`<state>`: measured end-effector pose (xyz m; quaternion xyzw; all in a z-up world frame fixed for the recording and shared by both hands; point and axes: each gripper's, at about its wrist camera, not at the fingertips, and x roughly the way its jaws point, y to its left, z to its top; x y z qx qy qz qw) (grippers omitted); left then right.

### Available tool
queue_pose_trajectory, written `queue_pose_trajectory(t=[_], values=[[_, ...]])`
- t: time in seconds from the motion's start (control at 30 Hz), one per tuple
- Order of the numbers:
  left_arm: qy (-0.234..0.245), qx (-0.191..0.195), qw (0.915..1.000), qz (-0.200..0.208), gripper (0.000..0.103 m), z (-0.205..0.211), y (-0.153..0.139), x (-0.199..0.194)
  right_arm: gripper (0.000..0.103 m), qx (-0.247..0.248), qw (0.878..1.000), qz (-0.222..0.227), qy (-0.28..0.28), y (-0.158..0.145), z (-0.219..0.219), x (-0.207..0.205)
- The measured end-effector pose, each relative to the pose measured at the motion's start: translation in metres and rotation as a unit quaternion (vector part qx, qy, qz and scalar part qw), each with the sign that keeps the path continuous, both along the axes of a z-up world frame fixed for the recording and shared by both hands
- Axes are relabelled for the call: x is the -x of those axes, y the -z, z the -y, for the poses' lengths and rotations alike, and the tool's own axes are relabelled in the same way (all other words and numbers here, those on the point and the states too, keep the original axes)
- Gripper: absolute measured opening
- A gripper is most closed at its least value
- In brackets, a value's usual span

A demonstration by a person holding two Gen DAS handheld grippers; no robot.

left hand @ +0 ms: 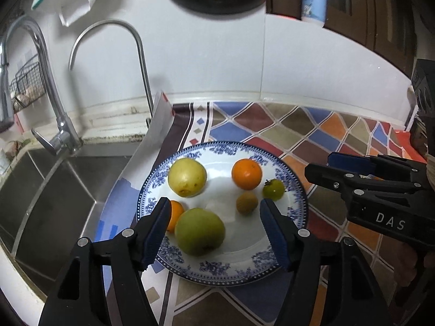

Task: Organize fruits
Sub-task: 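Lower apple and tomato onto the plate and open both grippers, then withdraw both grippers from the plate toward the remaining fruits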

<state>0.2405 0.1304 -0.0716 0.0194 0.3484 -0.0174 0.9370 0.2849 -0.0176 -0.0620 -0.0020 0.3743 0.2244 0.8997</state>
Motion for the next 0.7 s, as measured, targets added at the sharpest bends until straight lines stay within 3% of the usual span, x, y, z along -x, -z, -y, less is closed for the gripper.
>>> queue_pose_trajectory(t=[0.7], values=[[0.041, -0.029, 0.9951, 0.085, 0.081, 0.041, -0.053, 0.070, 0.045, -0.008, 0.996, 0.066, 0.055, -0.049, 0.048, 0.082]])
